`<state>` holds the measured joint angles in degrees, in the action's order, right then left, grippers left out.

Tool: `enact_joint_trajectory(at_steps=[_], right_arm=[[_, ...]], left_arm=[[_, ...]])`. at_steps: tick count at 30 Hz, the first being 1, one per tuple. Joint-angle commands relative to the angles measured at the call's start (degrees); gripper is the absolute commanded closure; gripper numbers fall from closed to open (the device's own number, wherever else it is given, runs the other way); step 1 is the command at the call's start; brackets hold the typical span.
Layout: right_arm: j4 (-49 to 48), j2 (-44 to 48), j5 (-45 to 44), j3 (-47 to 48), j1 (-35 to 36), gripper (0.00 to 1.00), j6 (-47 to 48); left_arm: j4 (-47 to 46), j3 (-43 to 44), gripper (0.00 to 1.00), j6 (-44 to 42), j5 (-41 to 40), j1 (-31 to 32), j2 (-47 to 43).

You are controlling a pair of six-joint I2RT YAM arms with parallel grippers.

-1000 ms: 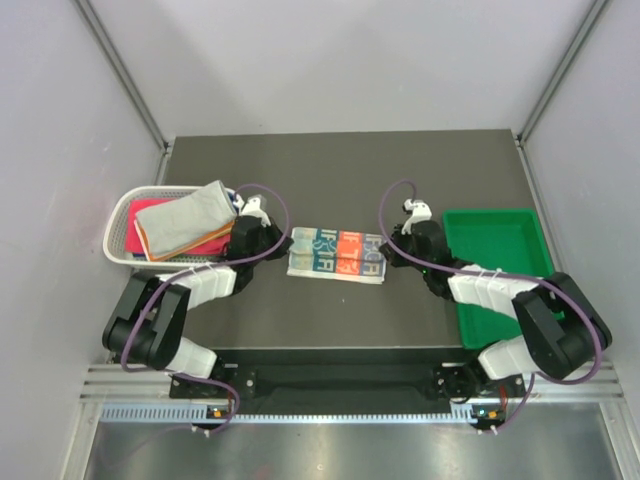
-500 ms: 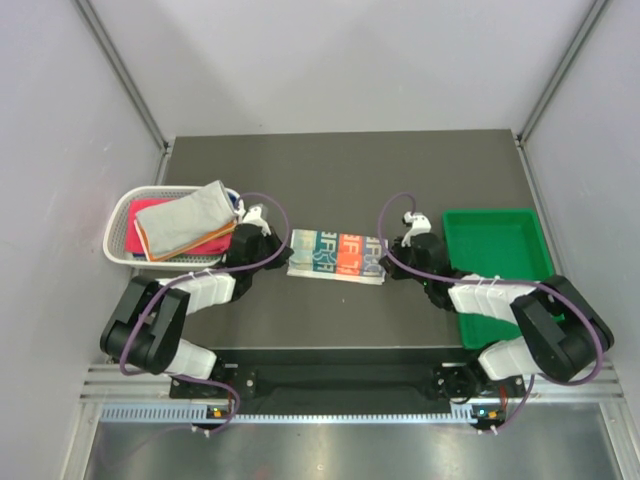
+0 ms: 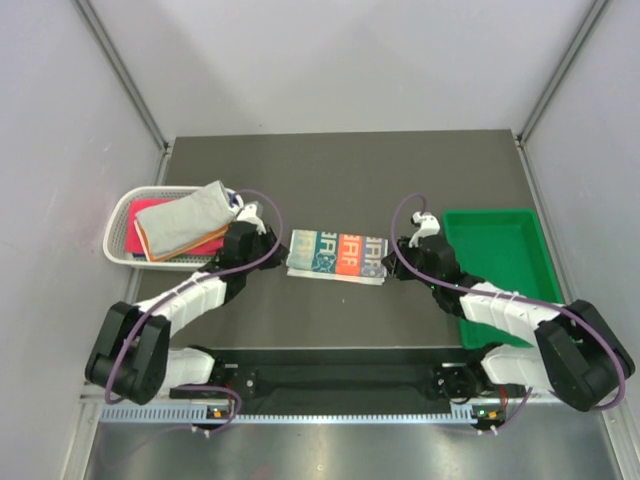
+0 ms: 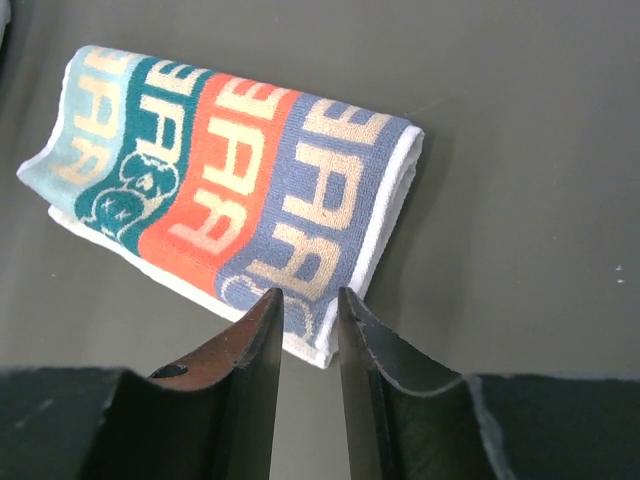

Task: Fold and stack the towels
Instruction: Fold the towel

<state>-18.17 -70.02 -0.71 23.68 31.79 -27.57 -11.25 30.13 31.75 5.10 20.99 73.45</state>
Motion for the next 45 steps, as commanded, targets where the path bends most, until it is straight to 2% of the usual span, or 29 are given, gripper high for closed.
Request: enact_joint_trajectory(at_steps=[1, 6, 9, 14, 23, 28, 32, 37, 40, 42, 45], right_arm=[[4.63, 2.69, -1.22, 3.91, 1.25, 0.71, 0.24], [9.81, -0.73, -3.15, 10.31, 4.41, 0.7, -0.29], [9.21, -4.24, -4.3, 11.65, 6.08, 0.7, -1.16], [6.4, -10.39, -3.42, 10.34, 6.97, 0.74, -4.68], [2.88, -10.93, -3.6, 0.67, 8.37, 0.76, -9.6], [3.5, -10.14, -4.39, 0.4, 8.38, 0.76, -9.61], [4.29, -9.17, -4.91, 0.75, 8.38, 0.76, -9.17], [5.87, -7.16, -5.97, -0.13, 8.38, 0.76, -8.73], [6.4, -5.75, -6.49, -1.18, 8.29, 0.75, -8.46], [6.48, -5.22, -6.5, -1.53, 8.29, 0.75, -8.2], [6.57, -4.69, -6.23, -1.36, 8.29, 0.75, -7.85]], left_arm=[[6.14, 4.23, 0.75, -2.65, -2.38, 0.1, -4.02], [6.51, 7.4, 0.75, -2.22, -2.47, 2.03, -0.69], [6.32, 9.94, 0.75, -1.69, -2.47, 3.88, 4.13], [7.46, 11.71, 0.85, -0.9, -4.13, 7.22, 10.31], [8.17, 4.41, 0.93, 2.0, -6.6, 8.98, 9.69], [10.98, 4.94, 0.98, 2.62, -8.61, 9.42, 9.52], [15.54, 8.53, 0.98, 1.83, -9.76, 9.42, 7.59], [23.96, 15.47, 0.85, 0.42, -13.62, 9.33, 5.13], [27.06, 20.13, 0.65, 0.07, -15.21, 8.98, 5.56], [28.03, 21.72, 0.53, -0.55, -13.38, 7.84, 7.49], [29.26, 25.23, 0.48, -0.55, -7.67, 5.82, 11.71]])
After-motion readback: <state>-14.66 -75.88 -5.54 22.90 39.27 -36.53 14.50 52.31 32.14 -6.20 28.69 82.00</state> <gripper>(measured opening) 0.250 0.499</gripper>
